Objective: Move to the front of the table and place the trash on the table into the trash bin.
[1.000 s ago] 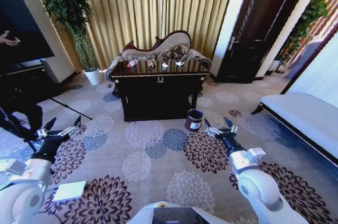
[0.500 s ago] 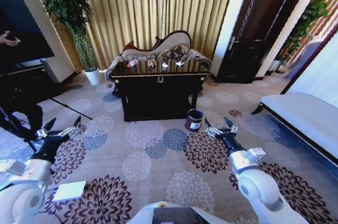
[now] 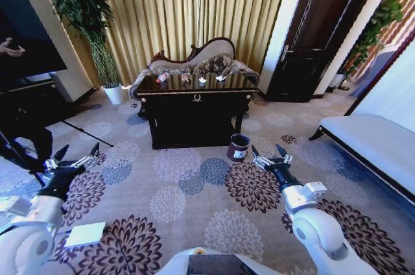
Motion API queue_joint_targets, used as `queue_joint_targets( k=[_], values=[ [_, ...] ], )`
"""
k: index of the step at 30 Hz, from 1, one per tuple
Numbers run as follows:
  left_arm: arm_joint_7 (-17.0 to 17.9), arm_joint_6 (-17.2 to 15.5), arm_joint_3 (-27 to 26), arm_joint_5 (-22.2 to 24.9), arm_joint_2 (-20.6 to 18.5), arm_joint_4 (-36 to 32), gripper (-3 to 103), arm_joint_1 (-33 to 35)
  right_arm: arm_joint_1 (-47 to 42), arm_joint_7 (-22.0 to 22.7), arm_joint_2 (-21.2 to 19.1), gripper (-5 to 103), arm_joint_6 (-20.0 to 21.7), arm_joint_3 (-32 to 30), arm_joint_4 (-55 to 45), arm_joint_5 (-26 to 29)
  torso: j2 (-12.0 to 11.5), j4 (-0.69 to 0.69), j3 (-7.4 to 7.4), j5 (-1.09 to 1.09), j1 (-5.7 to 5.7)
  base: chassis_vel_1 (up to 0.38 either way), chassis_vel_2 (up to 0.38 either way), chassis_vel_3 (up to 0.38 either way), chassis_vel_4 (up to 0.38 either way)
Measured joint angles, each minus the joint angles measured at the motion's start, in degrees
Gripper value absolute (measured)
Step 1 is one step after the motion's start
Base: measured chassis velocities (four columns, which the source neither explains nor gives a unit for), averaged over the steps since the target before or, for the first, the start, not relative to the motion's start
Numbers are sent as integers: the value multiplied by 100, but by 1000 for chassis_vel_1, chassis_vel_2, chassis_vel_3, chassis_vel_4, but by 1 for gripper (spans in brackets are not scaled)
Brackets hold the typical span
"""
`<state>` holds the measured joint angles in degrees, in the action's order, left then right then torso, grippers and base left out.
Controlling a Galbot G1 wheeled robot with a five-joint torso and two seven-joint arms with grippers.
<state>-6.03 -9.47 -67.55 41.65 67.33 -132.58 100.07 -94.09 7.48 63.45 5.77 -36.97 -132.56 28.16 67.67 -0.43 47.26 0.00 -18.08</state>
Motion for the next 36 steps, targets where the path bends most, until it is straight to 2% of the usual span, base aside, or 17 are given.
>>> queue_joint_targets(
  k=[15,24,31,36],
  values=[
    [0,13,-11,0,-4,-11,100,1,-2,-1,7,100,35,4,9,-61,1,0,-1,0,1,-15,21,14,-15],
    [0,14,-12,-5,0,-40,100,9,-3,-4,12,100,20,4,24,-57,-2,0,2,4,-3,-165,190,174,-180],
    [0,14,-15,-7,10,-73,100,28,8,-5,8,100,10,4,26,-51,-1,-2,0,-1,-1,-179,172,172,-185],
    [0,14,-15,-9,14,-93,100,41,9,-5,-7,100,6,-2,26,-44,-1,2,0,2,0,-145,128,156,-114]
  ],
)
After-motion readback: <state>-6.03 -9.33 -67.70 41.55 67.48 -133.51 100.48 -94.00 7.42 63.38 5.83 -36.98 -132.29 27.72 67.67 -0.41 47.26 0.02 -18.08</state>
